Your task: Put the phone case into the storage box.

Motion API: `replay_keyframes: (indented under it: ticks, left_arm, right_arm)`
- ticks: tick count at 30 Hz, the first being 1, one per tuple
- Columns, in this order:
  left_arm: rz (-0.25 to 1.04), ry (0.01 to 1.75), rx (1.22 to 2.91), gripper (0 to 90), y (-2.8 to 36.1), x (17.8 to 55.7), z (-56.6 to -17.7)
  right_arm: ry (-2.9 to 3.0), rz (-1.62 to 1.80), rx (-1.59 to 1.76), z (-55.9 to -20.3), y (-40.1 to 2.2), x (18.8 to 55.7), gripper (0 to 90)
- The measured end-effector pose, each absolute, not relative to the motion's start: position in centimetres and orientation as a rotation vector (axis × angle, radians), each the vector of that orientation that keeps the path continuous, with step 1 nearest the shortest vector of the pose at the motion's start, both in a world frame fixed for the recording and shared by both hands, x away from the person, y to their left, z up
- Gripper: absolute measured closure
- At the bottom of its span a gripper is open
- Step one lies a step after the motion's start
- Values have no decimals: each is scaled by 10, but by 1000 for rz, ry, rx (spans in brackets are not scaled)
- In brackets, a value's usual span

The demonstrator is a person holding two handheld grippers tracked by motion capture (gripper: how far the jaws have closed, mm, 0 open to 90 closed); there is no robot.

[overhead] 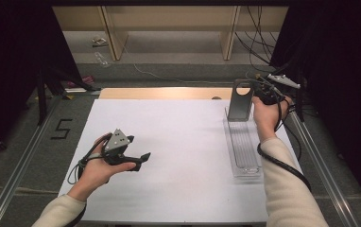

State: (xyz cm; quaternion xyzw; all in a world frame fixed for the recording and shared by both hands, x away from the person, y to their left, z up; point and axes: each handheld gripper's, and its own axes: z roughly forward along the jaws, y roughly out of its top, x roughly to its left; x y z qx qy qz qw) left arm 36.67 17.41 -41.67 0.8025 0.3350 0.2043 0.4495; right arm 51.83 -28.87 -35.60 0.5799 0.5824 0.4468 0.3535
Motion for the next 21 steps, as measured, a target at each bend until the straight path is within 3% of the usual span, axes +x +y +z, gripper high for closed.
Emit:
replay_keyframes:
  ticks: [21]
  left_arm:
    - [507,829,1983,147,174,367,-417]
  right_arm:
    - [1520,1131,1513,-362,-288,525,872]
